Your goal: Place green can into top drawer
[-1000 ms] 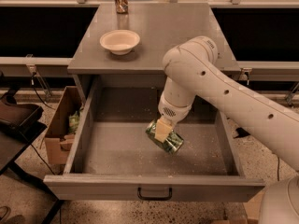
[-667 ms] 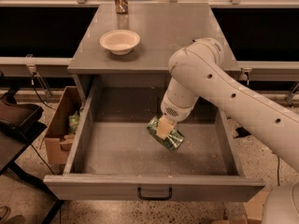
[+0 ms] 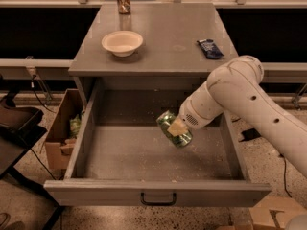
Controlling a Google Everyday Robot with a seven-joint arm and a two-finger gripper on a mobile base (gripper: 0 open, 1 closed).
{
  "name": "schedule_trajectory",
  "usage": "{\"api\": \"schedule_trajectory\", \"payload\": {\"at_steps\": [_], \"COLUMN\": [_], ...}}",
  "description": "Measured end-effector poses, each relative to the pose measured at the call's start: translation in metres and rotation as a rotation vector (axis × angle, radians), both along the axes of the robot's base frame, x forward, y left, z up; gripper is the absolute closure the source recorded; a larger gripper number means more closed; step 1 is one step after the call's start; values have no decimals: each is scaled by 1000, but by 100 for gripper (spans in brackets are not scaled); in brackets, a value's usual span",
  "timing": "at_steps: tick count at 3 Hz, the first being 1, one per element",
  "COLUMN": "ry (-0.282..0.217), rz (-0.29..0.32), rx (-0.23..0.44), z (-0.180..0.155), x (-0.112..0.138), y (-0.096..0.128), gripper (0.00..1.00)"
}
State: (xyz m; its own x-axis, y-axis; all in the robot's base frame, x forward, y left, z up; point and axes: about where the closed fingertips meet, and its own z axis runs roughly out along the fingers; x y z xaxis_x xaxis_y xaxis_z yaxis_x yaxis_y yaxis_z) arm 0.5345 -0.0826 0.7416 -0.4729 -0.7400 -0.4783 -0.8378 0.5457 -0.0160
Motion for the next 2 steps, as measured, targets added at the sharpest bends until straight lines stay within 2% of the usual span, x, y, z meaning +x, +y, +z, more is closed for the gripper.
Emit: {"api": "schedule_trajectory", "payload": {"at_steps": [1,2], "ry": [24,7], "rz": [-112,-211], "rx": [170,305], "z": [-16,-27], "x": [3,7], "y": [-10,-14], "gripper": [100,100]}}
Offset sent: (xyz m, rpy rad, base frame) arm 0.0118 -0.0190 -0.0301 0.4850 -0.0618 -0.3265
